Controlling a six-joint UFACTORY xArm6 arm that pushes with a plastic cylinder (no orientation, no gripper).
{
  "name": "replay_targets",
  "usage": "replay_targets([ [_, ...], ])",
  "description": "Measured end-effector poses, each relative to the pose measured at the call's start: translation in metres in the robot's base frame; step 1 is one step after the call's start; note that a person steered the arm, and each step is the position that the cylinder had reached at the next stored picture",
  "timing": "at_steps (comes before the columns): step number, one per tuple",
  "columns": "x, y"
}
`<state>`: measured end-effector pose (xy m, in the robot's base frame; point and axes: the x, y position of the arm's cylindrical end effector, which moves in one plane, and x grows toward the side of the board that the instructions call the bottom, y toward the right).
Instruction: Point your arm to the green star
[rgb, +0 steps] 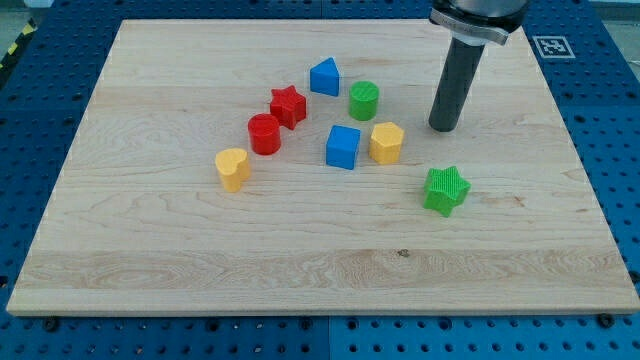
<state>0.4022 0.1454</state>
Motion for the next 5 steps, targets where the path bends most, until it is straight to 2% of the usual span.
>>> replay_targets([
  [3,0.051,0.012],
  [4,0.056,0.005],
  [5,0.056,0.029],
])
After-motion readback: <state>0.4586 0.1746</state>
